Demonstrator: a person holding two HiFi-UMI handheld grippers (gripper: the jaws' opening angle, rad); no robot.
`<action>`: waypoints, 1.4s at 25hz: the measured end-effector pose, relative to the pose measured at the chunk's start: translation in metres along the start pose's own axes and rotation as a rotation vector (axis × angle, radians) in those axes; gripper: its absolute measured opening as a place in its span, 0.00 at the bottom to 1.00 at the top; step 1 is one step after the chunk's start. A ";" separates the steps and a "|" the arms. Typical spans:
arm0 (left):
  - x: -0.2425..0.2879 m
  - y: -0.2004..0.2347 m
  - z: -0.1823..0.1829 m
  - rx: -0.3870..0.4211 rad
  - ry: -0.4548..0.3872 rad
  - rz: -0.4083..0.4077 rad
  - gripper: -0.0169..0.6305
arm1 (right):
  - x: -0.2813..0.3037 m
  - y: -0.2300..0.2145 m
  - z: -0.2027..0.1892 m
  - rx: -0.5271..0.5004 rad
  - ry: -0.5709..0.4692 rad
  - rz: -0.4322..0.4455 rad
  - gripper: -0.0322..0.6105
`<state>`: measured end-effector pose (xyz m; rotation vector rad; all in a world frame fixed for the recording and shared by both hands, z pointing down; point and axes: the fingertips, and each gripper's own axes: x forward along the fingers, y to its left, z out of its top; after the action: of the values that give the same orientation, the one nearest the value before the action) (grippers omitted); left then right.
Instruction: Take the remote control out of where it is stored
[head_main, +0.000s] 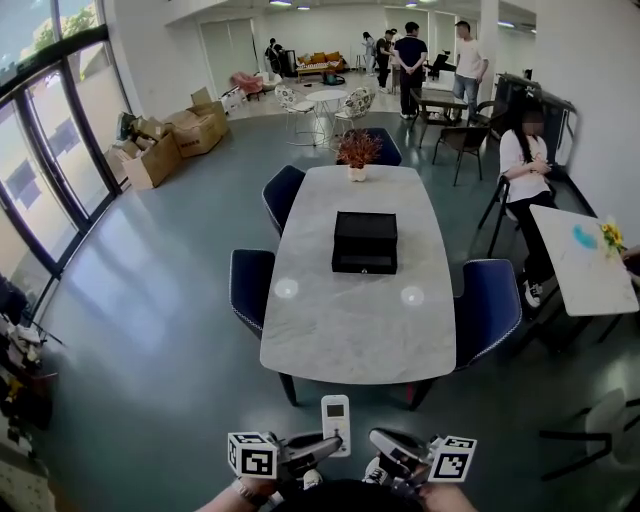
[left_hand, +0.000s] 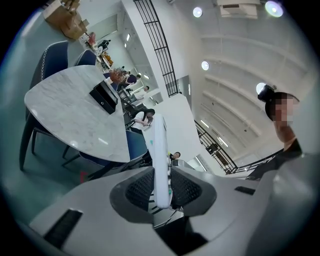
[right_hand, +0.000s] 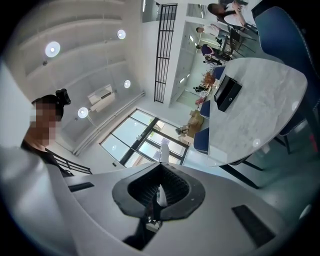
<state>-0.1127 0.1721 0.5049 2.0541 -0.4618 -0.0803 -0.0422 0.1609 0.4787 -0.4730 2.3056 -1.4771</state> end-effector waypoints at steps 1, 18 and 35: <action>-0.004 0.000 0.001 0.006 0.006 -0.009 0.19 | 0.003 0.001 -0.002 -0.004 -0.007 -0.005 0.06; -0.051 -0.006 -0.008 -0.021 0.007 -0.062 0.19 | 0.022 0.021 -0.047 -0.058 -0.016 -0.043 0.06; -0.054 -0.003 -0.003 -0.049 -0.013 -0.073 0.19 | 0.031 0.024 -0.054 -0.066 0.007 -0.034 0.06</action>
<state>-0.1611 0.1952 0.4964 2.0235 -0.3890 -0.1476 -0.0965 0.1986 0.4738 -0.5281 2.3691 -1.4243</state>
